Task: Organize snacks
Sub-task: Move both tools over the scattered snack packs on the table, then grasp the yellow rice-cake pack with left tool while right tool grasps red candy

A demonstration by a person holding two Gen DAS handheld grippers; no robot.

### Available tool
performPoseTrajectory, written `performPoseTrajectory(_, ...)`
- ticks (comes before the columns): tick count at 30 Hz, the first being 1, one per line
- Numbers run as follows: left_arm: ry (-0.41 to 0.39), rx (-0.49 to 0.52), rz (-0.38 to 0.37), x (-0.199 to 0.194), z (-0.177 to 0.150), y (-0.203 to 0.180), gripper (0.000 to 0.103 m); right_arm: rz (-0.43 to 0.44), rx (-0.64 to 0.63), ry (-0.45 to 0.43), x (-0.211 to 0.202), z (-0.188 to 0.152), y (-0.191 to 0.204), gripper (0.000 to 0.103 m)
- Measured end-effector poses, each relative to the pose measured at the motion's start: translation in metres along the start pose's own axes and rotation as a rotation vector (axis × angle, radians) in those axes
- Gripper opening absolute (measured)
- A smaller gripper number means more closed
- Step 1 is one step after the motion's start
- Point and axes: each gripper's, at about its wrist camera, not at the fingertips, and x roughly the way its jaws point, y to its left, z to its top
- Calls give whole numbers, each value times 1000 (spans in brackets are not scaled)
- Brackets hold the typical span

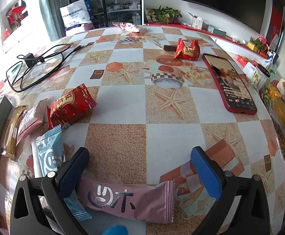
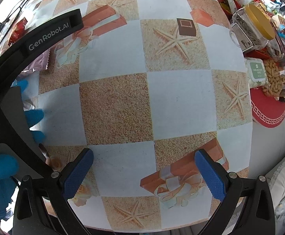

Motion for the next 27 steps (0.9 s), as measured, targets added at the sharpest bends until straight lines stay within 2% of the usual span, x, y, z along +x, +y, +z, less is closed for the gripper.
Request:
performPoseTrajectory(3,164,102,-63,5,11,-2,103,-5,3,-22,1,2,-1,103)
performPoseTrajectory(6,271,134,-83,12,22,-3,103,1,7,-19,2,2,-2,103)
performPoseTrajectory(8,353,207,-107,16,27,-8,103,13,15,-18,2,3,-3,103)
performPoseTrajectory(10,432,228,-156,16,28,-6,103,8,19,-18,3,3,-4,103)
performPoseTrajectory(12,437,204,-215,0,31,5,103,22,24,-15,3,5,-4,103)
performPoseTrajectory(13,426,205,-228,-11,34,12,103,22,25,-16,3,5,-4,103)
performPoseTrajectory(14,415,224,-207,-18,38,17,103,26,26,-22,3,6,-3,103)
performPoseTrajectory(15,406,213,-252,-36,34,32,103,39,27,-32,2,9,-3,103)
performPoseTrajectory(16,400,212,-260,-49,31,46,103,44,27,-29,2,10,-3,103)
performPoseTrajectory(19,402,227,-191,-62,28,85,103,47,27,0,2,16,-1,103)
performPoseTrajectory(23,475,191,-146,-60,0,140,103,12,76,85,2,26,5,103)
performPoseTrajectory(27,567,146,-133,-49,-30,182,103,86,15,27,-21,29,30,103)
